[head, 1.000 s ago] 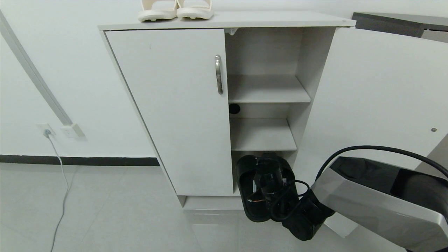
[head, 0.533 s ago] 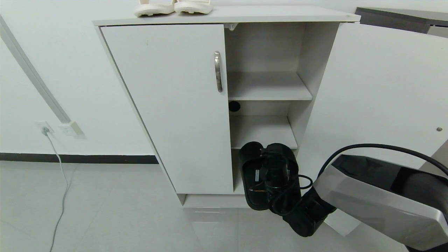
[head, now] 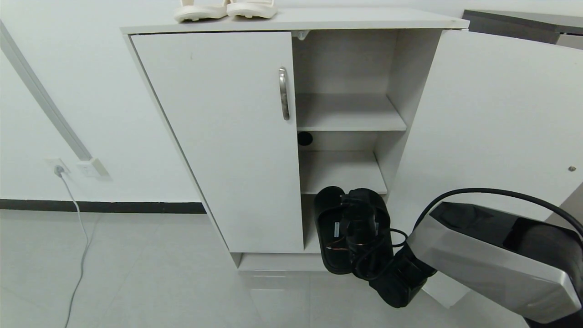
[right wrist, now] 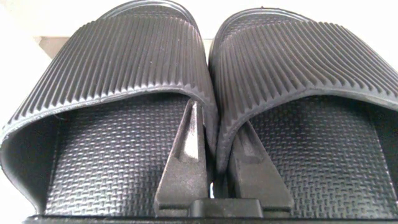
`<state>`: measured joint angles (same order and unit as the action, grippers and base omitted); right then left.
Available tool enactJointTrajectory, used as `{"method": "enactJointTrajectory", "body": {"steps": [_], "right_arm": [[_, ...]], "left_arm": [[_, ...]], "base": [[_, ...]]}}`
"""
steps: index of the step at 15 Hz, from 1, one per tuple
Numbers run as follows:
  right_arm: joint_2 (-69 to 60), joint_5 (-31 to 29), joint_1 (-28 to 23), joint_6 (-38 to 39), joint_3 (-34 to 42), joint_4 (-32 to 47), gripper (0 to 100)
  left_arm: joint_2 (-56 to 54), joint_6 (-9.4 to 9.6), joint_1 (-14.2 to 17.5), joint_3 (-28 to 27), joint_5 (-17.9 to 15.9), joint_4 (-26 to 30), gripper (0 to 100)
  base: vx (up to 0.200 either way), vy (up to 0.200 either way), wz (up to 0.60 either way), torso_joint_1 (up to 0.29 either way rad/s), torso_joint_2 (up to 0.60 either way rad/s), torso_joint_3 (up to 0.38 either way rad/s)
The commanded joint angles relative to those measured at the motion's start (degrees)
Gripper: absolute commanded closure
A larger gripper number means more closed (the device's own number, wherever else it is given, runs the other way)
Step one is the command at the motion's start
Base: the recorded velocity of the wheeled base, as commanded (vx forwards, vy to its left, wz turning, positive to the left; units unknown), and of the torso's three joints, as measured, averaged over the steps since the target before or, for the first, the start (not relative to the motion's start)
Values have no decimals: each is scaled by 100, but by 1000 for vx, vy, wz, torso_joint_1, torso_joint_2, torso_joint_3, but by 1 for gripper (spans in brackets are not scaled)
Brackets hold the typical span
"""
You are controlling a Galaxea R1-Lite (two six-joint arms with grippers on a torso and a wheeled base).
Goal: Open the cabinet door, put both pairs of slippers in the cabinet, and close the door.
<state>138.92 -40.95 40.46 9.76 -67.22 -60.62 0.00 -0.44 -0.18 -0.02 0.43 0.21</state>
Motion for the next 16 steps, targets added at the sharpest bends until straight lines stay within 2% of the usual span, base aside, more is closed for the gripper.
{"method": "enactJointTrajectory", "body": {"steps": [1, 10, 12, 16], "right_arm": [[38, -1, -29, -10, -2, -2, 100], [117, 8, -29, -1, -19, -11, 100], [144, 69, -29, 17, -54, 24, 100], [583, 175, -188, 17, -889, 376, 100]], "left_arm": [[9, 0, 1, 2, 1, 6, 100], [9, 0, 1, -6, -8, -3, 100], [9, -9, 1, -6, 1, -3, 100], [9, -9, 1, -6, 1, -3, 100]], "base": [[200, 0, 0, -2, -2, 2], [200, 0, 0, 2, 2, 1], [0, 0, 0, 0, 0, 0], [0, 0, 0, 0, 0, 0]]}}
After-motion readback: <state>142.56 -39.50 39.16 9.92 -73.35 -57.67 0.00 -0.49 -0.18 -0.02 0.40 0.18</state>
